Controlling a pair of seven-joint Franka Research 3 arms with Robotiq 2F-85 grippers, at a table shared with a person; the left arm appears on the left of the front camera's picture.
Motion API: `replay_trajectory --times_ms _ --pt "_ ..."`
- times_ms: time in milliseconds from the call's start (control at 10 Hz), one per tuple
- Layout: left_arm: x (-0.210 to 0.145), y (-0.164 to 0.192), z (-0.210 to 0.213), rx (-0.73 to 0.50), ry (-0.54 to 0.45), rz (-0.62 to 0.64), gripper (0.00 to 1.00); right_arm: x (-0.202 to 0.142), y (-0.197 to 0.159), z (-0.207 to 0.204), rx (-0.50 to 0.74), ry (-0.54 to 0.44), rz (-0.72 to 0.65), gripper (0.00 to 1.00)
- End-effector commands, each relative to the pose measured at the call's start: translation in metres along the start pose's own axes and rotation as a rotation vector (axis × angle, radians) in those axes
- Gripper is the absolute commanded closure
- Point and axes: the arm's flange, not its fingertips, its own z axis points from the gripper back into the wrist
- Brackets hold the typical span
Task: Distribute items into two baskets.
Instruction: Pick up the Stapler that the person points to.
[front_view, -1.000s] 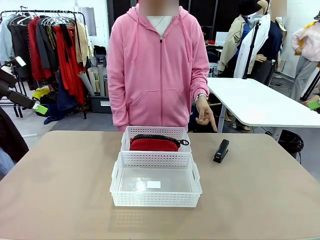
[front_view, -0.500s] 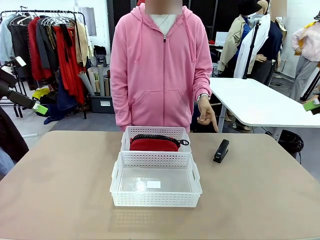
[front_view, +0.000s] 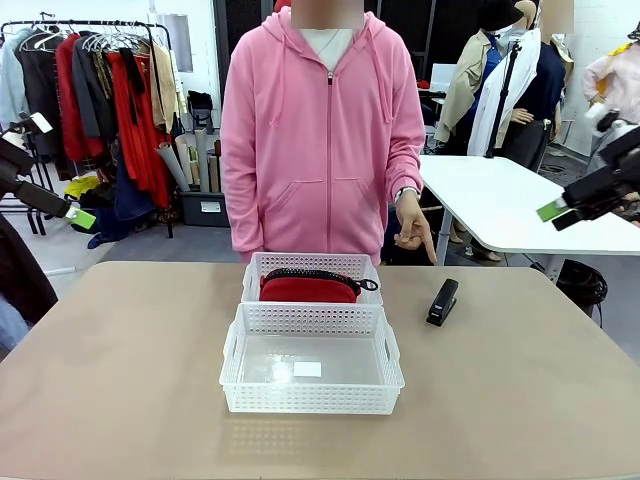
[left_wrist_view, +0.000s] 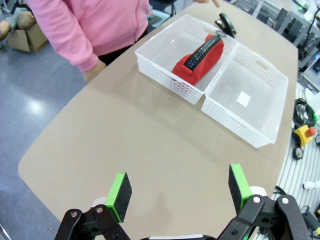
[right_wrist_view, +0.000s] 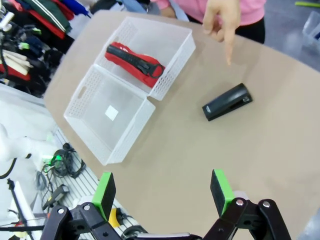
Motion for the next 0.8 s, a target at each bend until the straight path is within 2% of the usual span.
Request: replay_trajectory --times_ms 0,300,700 --pt "0.0 -0.001 0.001 -0.003 -0.008 0.0 0.0 0.022 0.006 -0.024 -0.049 0.073 -0.048 0.0" --pt "0.0 -0.001 0.001 -0.003 -0.008 0.0 0.0 0.041 0.017 -0.067 -0.183 0.194 -0.133 0.0" --pt "0.0 -0.001 0.001 -0.003 -0.008 0.0 0.0 0.059 0.024 -0.121 -0.474 0.364 -0.322 0.0"
